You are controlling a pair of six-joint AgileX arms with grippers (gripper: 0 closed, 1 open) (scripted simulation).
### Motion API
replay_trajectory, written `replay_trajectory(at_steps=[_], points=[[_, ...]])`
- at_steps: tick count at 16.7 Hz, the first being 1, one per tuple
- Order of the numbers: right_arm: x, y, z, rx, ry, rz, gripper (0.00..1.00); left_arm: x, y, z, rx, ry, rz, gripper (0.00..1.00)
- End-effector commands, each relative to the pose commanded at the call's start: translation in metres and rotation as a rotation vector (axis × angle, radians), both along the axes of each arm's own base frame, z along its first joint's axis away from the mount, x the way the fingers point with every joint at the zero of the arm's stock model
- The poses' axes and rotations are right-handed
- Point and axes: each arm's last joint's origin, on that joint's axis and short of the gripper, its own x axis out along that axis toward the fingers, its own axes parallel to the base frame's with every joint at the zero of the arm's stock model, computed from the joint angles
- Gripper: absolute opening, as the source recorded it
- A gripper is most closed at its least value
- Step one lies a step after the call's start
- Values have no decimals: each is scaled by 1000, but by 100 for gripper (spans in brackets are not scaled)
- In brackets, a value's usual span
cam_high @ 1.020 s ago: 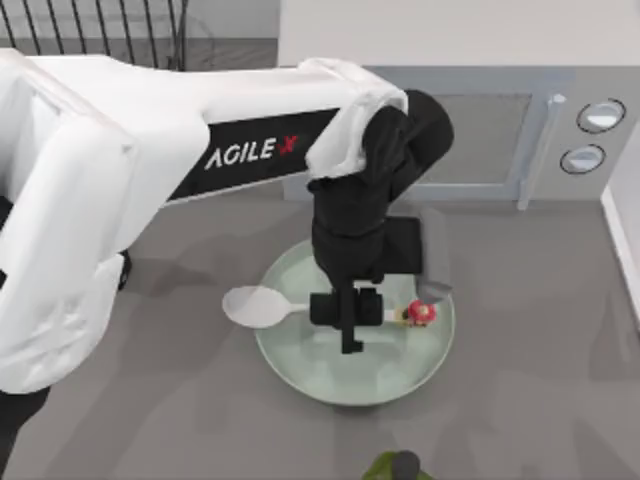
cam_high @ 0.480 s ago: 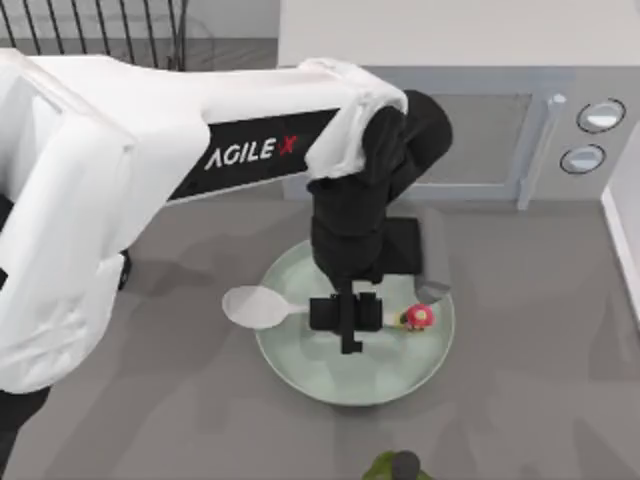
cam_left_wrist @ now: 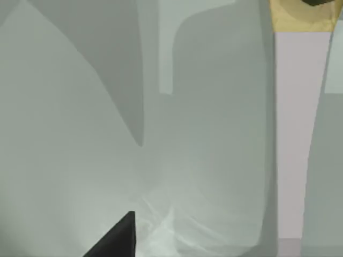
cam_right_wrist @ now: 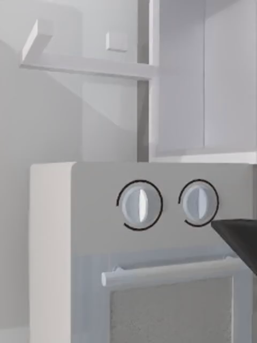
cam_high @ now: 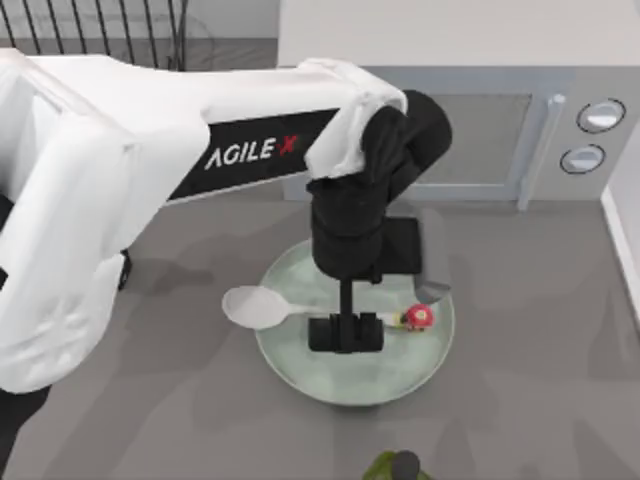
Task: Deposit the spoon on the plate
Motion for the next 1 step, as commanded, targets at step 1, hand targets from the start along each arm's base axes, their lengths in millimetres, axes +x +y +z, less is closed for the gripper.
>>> replay_trajectory(at_steps=[1], points=[[0,0,0,0,0,0,100,0,0,0,0,0,0,100]])
